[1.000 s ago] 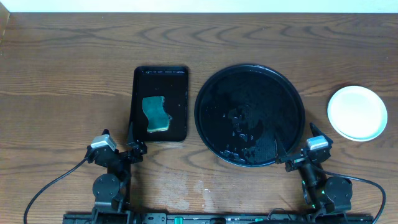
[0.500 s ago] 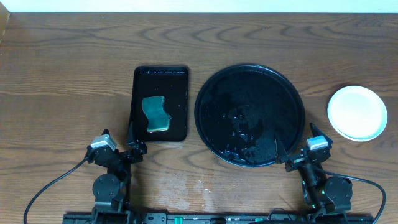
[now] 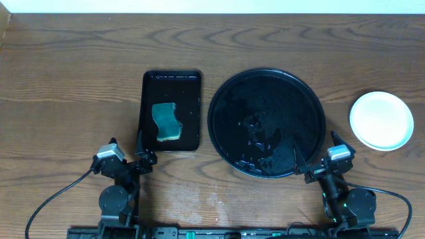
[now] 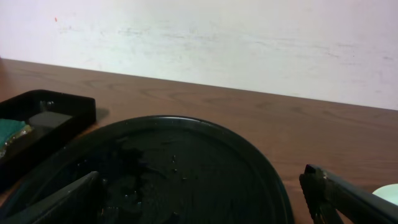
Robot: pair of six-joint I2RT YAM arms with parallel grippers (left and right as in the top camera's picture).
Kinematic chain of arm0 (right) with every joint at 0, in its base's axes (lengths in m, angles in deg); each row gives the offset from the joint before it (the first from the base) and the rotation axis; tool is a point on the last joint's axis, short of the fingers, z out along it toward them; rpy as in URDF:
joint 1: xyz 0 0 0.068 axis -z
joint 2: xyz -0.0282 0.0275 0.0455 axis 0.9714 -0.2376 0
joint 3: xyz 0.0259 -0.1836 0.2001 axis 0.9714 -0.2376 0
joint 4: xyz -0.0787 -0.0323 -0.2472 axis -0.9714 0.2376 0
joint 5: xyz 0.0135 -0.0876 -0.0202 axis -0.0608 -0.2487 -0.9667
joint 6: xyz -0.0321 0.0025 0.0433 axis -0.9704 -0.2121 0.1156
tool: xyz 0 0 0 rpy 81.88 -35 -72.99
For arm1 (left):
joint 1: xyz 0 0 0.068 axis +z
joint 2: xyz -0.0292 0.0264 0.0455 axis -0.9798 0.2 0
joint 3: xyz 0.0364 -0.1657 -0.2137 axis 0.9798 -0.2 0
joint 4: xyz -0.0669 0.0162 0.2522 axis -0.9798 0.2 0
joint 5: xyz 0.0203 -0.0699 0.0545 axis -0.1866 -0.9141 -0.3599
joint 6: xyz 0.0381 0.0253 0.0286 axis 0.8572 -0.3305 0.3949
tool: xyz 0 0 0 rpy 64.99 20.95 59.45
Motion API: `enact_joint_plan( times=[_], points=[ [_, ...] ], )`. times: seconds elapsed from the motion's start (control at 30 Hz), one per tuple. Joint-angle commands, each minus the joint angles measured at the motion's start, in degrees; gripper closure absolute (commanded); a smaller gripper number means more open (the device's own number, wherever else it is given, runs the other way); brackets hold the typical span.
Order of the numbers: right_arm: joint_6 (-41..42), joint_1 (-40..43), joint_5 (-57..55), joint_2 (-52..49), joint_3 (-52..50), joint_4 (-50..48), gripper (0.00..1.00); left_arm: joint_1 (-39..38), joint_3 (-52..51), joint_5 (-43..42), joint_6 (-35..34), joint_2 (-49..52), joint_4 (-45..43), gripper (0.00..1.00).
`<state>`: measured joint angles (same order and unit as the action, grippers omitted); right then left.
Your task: Clean dirty plates on tray and stack at the side
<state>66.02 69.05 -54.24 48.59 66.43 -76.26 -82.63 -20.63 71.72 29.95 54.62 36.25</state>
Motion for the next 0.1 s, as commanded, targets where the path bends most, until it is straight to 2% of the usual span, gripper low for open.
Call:
enact_joint_plan(
  times=[0.0,0.07],
  points=[
    [-0.66,-0.39,-0.52,0.35,-0.17,0.11,0.01,0.24,-0.76,0.79,0.94,-0.35,2.58,0.17],
    [-0.66,-0.39,-0.52,0.35,-0.17,0.11,0.01,0.24,-0.76,0.79,0.94,-0.35,2.58,0.17]
  ],
)
